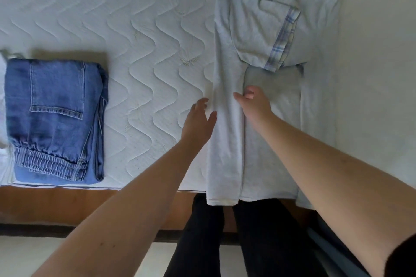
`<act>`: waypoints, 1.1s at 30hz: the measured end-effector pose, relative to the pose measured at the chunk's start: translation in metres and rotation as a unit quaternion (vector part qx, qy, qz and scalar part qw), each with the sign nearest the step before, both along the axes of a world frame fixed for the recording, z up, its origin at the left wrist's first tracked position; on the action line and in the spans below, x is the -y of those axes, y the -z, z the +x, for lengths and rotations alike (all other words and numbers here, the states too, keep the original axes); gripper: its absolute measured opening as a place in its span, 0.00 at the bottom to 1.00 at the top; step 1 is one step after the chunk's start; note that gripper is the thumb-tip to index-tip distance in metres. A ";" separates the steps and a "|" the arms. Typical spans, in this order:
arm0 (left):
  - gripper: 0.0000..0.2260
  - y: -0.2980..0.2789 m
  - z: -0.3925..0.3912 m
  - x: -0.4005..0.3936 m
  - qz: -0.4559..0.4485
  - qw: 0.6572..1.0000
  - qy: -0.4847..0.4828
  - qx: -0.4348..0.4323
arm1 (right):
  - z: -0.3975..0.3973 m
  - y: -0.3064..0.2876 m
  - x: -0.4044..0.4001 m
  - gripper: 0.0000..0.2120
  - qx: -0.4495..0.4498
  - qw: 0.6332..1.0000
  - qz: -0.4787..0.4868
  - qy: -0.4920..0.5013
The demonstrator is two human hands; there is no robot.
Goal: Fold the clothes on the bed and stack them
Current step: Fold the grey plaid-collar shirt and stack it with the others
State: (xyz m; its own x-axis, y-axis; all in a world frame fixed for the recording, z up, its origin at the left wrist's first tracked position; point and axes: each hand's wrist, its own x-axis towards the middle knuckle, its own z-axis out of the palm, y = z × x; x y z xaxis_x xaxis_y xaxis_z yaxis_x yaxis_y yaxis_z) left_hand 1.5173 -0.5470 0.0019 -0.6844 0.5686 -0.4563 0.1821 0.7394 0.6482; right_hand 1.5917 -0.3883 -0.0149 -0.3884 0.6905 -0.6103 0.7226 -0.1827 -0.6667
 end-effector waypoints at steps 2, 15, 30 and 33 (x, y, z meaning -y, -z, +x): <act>0.22 0.009 -0.019 -0.025 0.003 1.000 -0.023 0.012 | -0.021 0.006 -0.012 0.18 0.005 1.000 0.011 -0.022; 0.06 0.019 -0.061 -0.077 -0.097 0.989 -0.110 0.026 | -0.005 0.010 -0.054 0.12 0.043 0.999 0.002 -0.015; 0.07 0.035 -0.153 -0.166 -0.040 0.988 -0.144 0.035 | -0.038 0.002 -0.088 0.02 -0.063 0.948 -0.228 0.213; 0.15 0.025 -0.174 -0.190 0.004 0.991 -0.132 0.022 | -0.037 -0.001 -0.091 0.10 -0.100 0.927 -0.315 0.177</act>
State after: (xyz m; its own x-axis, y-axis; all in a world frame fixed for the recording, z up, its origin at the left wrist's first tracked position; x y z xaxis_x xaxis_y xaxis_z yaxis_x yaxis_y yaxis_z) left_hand 1.3432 -0.3568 -0.0227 -0.7900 0.3754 -0.4848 -0.0457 0.7524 0.6571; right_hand 1.5547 -0.2978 -0.0134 -0.3537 0.3273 -0.8762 0.4166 -0.7836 -0.4608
